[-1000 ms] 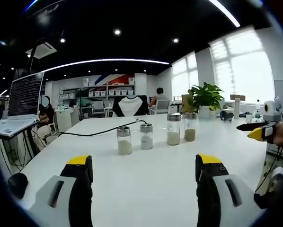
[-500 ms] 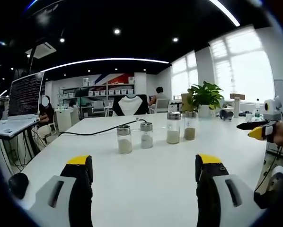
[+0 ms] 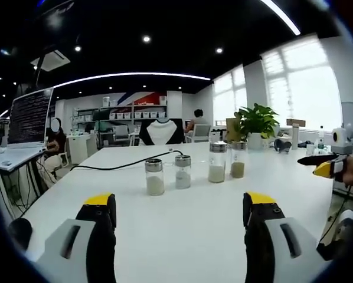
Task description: Rotate the seasoning bottle until the label or dispensing opening points toward the visible target arrow and the bottle remains upright within the marked orientation range
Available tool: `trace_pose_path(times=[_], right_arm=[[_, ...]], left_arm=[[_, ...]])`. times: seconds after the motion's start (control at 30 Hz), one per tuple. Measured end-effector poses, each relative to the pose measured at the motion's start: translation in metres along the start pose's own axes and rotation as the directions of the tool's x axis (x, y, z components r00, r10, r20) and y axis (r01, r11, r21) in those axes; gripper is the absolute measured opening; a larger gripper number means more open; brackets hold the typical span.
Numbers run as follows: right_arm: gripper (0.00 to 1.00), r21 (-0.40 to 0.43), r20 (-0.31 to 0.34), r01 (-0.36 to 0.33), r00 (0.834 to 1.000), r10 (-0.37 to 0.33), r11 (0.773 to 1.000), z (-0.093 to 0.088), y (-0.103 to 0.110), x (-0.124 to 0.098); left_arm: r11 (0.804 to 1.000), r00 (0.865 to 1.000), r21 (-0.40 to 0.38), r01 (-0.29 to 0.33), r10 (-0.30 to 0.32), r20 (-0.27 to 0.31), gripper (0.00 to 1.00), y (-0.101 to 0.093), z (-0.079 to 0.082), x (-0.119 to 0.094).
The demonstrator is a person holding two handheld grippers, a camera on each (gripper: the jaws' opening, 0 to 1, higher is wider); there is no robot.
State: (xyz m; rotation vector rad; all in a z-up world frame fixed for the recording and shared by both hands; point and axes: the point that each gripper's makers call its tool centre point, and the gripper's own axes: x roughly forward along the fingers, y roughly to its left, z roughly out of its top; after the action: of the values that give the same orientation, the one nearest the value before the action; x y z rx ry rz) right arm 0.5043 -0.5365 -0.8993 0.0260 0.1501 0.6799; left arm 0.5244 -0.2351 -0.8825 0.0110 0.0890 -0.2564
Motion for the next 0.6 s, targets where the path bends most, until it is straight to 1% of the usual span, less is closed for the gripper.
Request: trace_pose_path(times=[0.3,0.47,0.6], right_arm=[[0.84,0.003,-0.003,0.004,1.0,-0.004,1.0,-0.001,0.002,-0.001],[0.84,0.001,-0.006,0.004,1.0,-0.004,1.0,0.0,0.002,-0.003],[0.84,-0.002,-0.004,0.006,1.0,-0.006,1.0,0.001,0.001,-0.003]], left_arm=[[1.0,1.0,0.022,0.013,-0.014,0.012,0.94,0.0,0.007,0.009],[0.997,0.999,0.067,0.031,-0.033,0.018,0.93,-0.001,0.015,0.022],[0.996,0.998,0.082,0.043,-0.046,0.035,0.93,-0.002,0.024,0.029]])
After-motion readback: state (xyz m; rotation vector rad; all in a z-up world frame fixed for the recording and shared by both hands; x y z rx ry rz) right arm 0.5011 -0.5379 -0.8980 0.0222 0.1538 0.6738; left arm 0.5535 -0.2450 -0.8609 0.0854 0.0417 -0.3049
